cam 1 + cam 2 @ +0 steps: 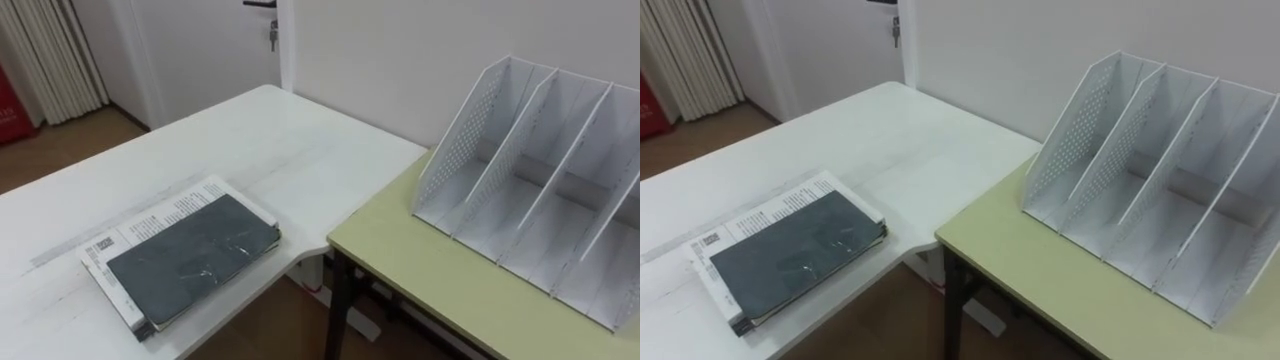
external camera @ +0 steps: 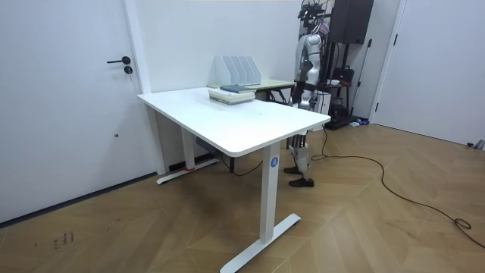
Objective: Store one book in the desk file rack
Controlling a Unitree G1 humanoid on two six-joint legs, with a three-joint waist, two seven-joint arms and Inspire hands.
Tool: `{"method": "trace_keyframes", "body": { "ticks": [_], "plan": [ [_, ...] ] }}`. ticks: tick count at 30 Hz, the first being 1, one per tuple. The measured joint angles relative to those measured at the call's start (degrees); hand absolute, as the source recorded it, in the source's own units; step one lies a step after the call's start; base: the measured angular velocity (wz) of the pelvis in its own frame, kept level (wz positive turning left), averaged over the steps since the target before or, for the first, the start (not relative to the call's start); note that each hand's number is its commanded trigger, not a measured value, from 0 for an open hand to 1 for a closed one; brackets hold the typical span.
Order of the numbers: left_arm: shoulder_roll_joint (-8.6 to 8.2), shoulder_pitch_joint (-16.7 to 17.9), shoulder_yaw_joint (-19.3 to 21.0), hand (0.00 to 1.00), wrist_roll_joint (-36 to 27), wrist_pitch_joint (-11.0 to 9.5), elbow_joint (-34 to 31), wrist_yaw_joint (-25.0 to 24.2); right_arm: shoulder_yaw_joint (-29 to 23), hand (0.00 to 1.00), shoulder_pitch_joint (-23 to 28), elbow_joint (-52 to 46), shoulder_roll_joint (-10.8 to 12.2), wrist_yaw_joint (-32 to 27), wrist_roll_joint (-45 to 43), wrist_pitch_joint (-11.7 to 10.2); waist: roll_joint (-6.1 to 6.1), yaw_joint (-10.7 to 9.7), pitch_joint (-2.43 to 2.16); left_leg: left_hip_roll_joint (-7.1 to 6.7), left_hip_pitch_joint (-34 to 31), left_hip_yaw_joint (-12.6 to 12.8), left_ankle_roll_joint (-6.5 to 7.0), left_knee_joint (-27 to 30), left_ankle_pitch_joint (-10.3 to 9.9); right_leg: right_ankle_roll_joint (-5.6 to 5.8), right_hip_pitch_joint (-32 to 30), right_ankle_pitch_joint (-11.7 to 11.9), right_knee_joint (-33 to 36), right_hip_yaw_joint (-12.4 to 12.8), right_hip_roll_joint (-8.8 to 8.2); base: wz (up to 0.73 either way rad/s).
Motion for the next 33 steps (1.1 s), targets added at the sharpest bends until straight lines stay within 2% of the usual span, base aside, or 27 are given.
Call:
{"method": "trace_keyframes", "body": {
  "ticks": [1, 3, 4, 7, 10, 12, 15, 17, 19, 26, 29, 33],
  "plan": [
    [0.21, -0.01, 0.04, 0.00, 1.05, -0.08, -2.60, 0.24, 0.00, 0.00, 0.00, -0.14, -0.15, 0.04, 0.02, -0.34, -0.16, -0.29, 0.16, 0.00, -0.15, 0.07, 0.00, 0.00, 0.00, 0.00, -0.05, 0.00, 0.00, -0.36, -0.04, 0.16],
    [0.27, -0.20, 0.06, 0.00, 2.09, -0.64, -7.14, 1.29, -0.01, 0.00, -0.11, -0.18, -0.49, 0.04, -0.05, -0.99, 0.07, -0.50, 0.09, 0.03, -0.40, 0.11, 0.00, -0.03, 0.00, -0.01, -0.18, 0.01, 0.04, -0.57, -0.03, 0.07],
    [0.22, -0.32, -0.01, 0.00, 2.23, -1.57, -9.95, 2.14, 0.01, 0.00, -0.19, -0.22, -0.85, 0.01, -0.07, -1.48, 0.15, -0.51, 0.08, 0.05, -0.43, 0.14, 0.00, -0.08, 0.01, -0.01, 0.02, 0.06, 0.25, -0.47, 0.02, 0.00],
    [-0.03, -1.39, -0.67, 0.00, 2.25, -4.19, -12.24, 3.49, 0.04, 0.00, -0.39, -0.25, -1.45, -0.84, -0.43, -2.47, 0.23, -0.62, 0.14, 0.04, -0.40, 0.25, 0.00, -0.09, 0.01, 0.00, 0.07, 0.10, 0.26, -0.42, 0.02, -0.02],
    [-0.21, -2.15, -2.43, 0.00, 4.41, -5.20, -13.50, 3.92, 0.04, 0.00, -0.44, -0.39, -1.48, -1.67, -0.46, -2.98, 0.43, -1.39, 0.12, 0.02, -0.48, 0.30, 0.00, -0.16, 0.01, 0.01, 0.05, 0.10, -0.02, -0.45, 0.05, 0.00],
    [-0.21, -2.13, -3.70, 0.00, 6.64, -5.34, -13.81, 4.07, 0.07, 0.00, -0.44, -0.37, -1.51, -1.72, -0.71, -3.05, 0.78, -1.67, -0.04, 0.01, -0.49, 0.33, 0.00, -0.16, 0.01, 0.00, 0.06, 0.10, -0.09, -0.40, 0.05, 0.00],
    [-0.17, -2.17, -6.52, 0.00, 11.62, -5.61, -14.16, 4.96, 0.16, 0.00, -0.45, -0.39, -1.57, -1.76, -1.97, -3.43, 0.88, -2.28, 0.29, -0.03, -0.60, -0.20, 0.00, -0.18, 0.01, 0.00, 0.06, 0.10, -0.11, -0.46, -0.02, 0.00],
    [-0.18, -2.18, -8.00, 0.00, 14.79, -5.64, -14.31, 4.98, 0.19, 0.00, -0.85, -0.44, -1.58, -1.88, -2.20, -3.50, 0.93, -2.93, 0.34, -0.07, -0.72, -0.23, 0.00, -0.18, 0.01, 0.01, -0.11, 0.09, -0.11, -0.42, -0.06, 0.00],
    [-0.16, -2.11, -9.86, 0.00, 18.48, -5.57, -17.24, 4.85, 0.76, 0.00, -1.43, -0.52, -1.58, -1.91, -2.16, -3.59, 0.81, -3.25, 0.36, -0.11, -0.76, -0.24, 0.01, -0.18, 0.02, 0.02, -0.07, 0.09, -0.16, -0.43, -0.05, 0.00],
    [0.13, -2.57, -15.06, 0.00, 24.60, -5.73, -26.06, 4.85, 1.33, 0.00, -3.16, -0.49, -1.92, -1.76, -2.41, -4.20, 0.35, -4.86, 0.30, -0.51, -0.59, -0.03, 0.02, -0.16, 0.03, 0.08, 0.14, 0.12, -0.05, -0.50, 0.04, 0.02],
    [0.82, -2.49, -17.44, 0.00, 28.52, -5.51, -29.13, 4.83, 1.71, 0.00, -3.16, -0.04, -2.00, -1.75, -2.37, -4.12, 0.37, -5.48, 0.29, -0.58, -0.65, -0.07, 0.02, -0.15, 0.03, 0.09, 0.09, 0.12, -0.08, -0.53, -0.06, 0.01],
    [2.79, -2.42, -20.18, 0.00, 33.57, -5.69, -37.13, 4.91, 2.66, 0.00, -3.05, 0.36, -2.35, -1.48, -2.02, -3.54, 0.29, -6.09, 0.25, -0.56, -0.54, -0.38, 0.02, -0.15, 0.03, 0.09, 0.28, 0.12, -0.14, -0.63, -0.06, 0.01]
  ]
}}
